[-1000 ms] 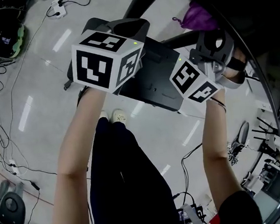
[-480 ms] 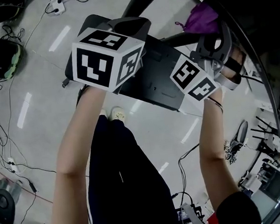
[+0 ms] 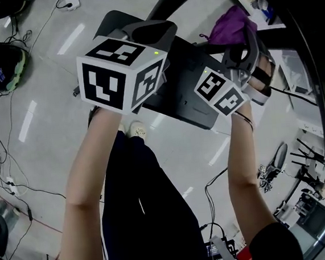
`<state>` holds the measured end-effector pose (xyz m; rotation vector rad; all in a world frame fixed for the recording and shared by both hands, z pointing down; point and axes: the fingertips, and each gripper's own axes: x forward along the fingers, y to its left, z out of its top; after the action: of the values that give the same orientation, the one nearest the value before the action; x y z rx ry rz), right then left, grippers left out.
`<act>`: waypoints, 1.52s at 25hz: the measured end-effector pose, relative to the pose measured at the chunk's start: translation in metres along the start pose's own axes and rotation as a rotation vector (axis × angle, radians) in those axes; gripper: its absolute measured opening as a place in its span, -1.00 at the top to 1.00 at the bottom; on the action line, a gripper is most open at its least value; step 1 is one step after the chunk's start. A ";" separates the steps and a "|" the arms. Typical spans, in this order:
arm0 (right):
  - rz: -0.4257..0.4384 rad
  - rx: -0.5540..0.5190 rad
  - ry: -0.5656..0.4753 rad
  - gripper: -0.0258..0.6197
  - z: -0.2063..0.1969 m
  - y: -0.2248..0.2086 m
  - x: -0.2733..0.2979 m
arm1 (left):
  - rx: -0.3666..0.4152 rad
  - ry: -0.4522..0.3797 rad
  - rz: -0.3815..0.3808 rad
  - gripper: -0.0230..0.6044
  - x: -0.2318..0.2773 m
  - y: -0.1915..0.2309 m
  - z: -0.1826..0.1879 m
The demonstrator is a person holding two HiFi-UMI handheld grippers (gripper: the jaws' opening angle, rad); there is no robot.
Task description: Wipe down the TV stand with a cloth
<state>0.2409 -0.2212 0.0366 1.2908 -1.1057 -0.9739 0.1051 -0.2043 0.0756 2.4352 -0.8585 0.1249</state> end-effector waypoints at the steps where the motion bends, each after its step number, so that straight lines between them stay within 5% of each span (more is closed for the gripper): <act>1: 0.013 0.000 0.002 0.61 -0.001 0.008 0.001 | -0.005 0.000 0.003 0.91 -0.001 0.002 -0.003; 24: 0.353 0.034 0.039 0.61 -0.011 0.146 0.011 | -0.019 0.021 0.023 0.91 -0.004 0.008 -0.023; 32: 0.293 0.119 0.012 0.61 -0.007 0.116 -0.010 | -0.019 0.033 0.020 0.91 0.000 -0.001 -0.030; 38: 0.180 0.203 0.025 0.61 -0.019 0.047 -0.042 | -0.004 0.056 -0.020 0.91 0.008 -0.028 -0.034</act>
<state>0.2479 -0.1732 0.0807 1.3351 -1.3030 -0.7243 0.1314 -0.1725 0.0928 2.4235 -0.8084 0.1832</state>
